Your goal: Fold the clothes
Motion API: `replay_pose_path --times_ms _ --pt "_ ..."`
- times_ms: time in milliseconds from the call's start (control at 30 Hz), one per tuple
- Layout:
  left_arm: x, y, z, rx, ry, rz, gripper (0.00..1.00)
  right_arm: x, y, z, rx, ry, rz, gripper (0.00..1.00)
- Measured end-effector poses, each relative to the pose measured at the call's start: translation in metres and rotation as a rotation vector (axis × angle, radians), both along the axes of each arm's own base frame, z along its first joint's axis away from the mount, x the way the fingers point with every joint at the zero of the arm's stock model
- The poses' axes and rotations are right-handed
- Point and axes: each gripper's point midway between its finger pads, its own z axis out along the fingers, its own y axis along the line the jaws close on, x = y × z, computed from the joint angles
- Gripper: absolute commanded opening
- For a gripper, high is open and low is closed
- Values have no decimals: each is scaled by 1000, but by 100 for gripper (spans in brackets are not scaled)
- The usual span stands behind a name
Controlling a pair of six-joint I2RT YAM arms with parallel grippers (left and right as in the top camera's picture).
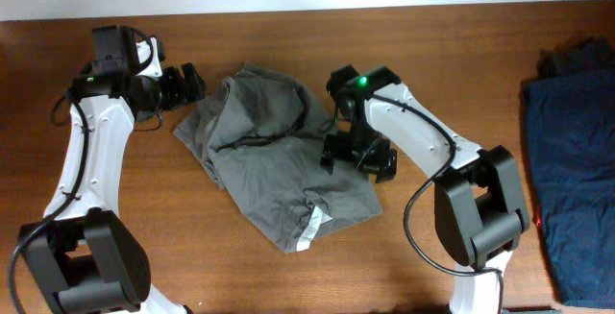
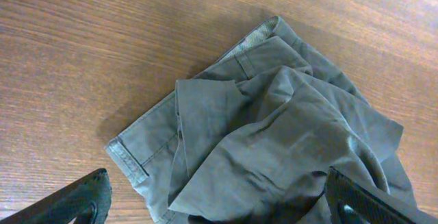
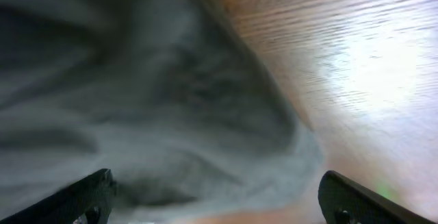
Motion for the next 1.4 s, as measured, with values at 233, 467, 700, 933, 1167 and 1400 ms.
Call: replay_pose_path --times_ms 233,467,700,933,1167,1400 --pt "0 0 0 0 0 0 99 -14 0 -24 73 39 64 92" --pt "0 0 0 0 0 0 99 -14 -5 -35 145 25 172 15" --pt "2 0 1 1 -12 0 99 -3 -21 -35 163 11 142 4" --pt "4 1 2 3 -19 0 99 15 -61 -35 159 -3 34 73" --pt "8 1 5 5 -41 0 99 23 -59 -29 334 -62 185 97" --pt "8 1 5 5 -41 0 99 22 -37 -18 509 -113 309 95"
